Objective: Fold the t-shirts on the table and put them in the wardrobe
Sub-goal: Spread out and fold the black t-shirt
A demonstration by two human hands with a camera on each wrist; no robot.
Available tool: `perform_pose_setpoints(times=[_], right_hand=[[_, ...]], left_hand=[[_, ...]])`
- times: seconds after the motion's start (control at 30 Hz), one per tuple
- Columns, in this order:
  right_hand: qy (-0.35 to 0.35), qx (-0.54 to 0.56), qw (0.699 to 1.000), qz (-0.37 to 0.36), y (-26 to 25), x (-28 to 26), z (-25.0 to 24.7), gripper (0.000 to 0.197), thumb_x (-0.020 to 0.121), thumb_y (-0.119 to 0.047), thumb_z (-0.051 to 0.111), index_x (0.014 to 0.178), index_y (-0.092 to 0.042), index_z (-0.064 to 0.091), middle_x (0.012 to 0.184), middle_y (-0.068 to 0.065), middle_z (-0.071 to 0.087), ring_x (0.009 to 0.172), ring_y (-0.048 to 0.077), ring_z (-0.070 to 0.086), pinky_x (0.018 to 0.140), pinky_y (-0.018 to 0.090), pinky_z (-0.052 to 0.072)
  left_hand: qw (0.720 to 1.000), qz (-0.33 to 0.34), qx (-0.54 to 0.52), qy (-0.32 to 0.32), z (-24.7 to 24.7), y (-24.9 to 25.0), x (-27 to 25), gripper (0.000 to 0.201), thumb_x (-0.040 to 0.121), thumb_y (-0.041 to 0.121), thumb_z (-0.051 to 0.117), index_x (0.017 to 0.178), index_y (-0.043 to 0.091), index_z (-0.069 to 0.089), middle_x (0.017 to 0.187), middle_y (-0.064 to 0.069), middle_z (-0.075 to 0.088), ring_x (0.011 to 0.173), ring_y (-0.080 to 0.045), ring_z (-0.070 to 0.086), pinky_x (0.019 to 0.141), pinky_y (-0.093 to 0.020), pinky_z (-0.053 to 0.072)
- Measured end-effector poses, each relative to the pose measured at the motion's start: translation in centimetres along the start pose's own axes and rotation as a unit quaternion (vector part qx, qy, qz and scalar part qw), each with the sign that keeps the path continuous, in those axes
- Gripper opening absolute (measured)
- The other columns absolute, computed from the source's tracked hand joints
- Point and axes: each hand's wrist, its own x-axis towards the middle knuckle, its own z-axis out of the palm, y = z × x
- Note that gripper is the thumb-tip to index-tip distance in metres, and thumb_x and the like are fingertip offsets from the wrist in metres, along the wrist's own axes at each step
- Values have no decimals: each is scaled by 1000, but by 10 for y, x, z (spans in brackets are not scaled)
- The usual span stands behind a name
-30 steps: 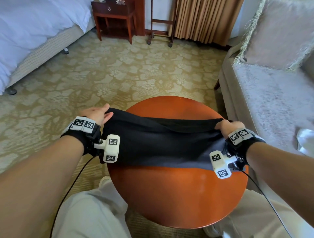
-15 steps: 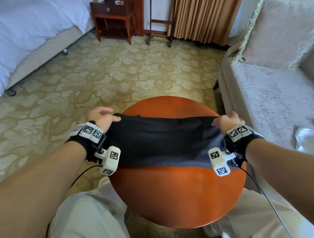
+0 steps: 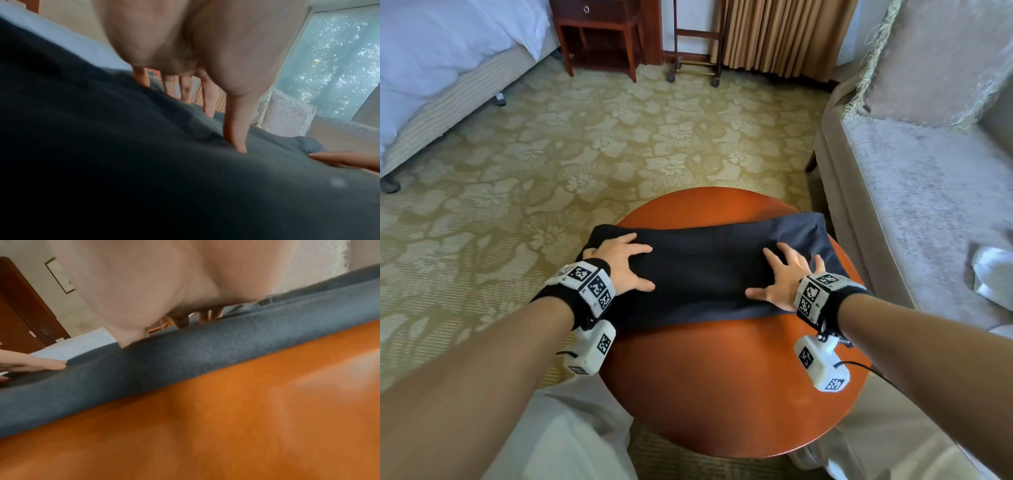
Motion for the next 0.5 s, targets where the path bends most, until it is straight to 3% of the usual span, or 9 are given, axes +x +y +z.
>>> perform_pose_setpoints(times=[0.07, 0.13, 0.2, 0.27, 0.37, 0.5], right_hand=[[28, -16, 999, 20, 0, 7, -5, 92, 82, -70, 51, 153, -30, 9, 161, 3, -9, 149, 23, -8, 114, 55, -12], [88, -7, 995, 51, -7, 11, -11, 84, 84, -61, 56, 151, -24, 19, 160, 9, -3, 148, 26, -6, 115, 54, -10], [141, 46, 986, 81, -19, 7, -19, 74, 84, -53, 61, 144, -21, 31, 154, 12, 15, 144, 30, 9, 118, 52, 3], [169, 94, 978, 73, -35, -3, -23, 68, 79, -54, 65, 133, -21, 41, 138, 9, 31, 132, 30, 27, 112, 46, 22], [136, 119, 984, 3, -59, -26, -16, 68, 70, -62, 70, 122, -24, 48, 127, 4, 40, 123, 27, 37, 102, 43, 33], [36, 89, 994, -50, -73, -54, 9, 74, 68, -70, 67, 127, -29, 49, 128, -1, 43, 125, 22, 40, 103, 44, 30]], left_hand=[[1000, -10, 19, -18, -1, -2, -2, 86, 69, 58, 78, 144, 41, 40, 160, 12, 18, 147, -22, 15, 117, -51, 21], [999, -25, 29, -27, -5, -1, -8, 87, 70, 59, 77, 146, 36, 41, 157, 6, 24, 143, -26, 23, 116, -45, 28], [999, -42, 16, -30, -8, 0, -13, 84, 70, 57, 78, 143, 30, 46, 150, 0, 34, 137, -26, 36, 110, -40, 37], [997, -66, -7, -34, -13, 0, -20, 78, 71, 52, 80, 139, 25, 51, 142, -4, 48, 126, -25, 50, 103, -37, 44], [995, -100, -11, -25, -15, 3, -36, 66, 73, 48, 81, 127, 18, 58, 125, -5, 60, 109, -24, 60, 92, -33, 50], [993, -116, 15, 4, 1, 2, -61, 56, 74, 45, 81, 118, 16, 60, 124, -7, 54, 117, -26, 50, 99, -39, 47]])
